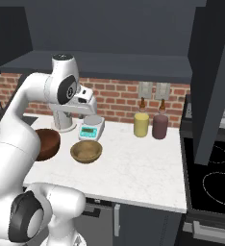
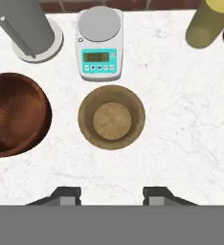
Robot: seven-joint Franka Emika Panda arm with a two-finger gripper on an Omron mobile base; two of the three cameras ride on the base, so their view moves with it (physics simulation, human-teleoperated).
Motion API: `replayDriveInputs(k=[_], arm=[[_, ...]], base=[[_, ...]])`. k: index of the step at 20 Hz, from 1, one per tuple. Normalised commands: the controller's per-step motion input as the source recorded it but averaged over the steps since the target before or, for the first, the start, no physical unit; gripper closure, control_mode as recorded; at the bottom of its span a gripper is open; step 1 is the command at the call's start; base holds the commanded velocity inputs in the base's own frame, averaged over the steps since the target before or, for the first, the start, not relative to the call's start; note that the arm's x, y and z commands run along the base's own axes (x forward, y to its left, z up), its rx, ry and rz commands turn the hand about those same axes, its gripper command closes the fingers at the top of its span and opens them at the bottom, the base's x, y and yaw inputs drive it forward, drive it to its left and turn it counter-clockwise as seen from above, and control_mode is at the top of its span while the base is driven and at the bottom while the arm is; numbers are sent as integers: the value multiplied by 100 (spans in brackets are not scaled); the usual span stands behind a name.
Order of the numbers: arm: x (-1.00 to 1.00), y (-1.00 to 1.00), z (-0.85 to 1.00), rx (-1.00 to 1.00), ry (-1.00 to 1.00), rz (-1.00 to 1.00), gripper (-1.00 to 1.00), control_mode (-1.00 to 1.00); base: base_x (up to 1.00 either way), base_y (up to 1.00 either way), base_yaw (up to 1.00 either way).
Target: Pick up the bowls on the counter and stack them on top of one another in the open cabinet. Place the smaller bowl on top of the larger bowl.
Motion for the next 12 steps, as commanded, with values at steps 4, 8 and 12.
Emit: replayDriveInputs(k=[4,8,12], arm=[[-1,0,-1,0,-7,0,-100,-100],[0,0,0,0,0,0,-100,-100],[4,0,-33,0,7,0,-100,-100]], base=[[0,0,0],[0,0,0],[0,0,0]])
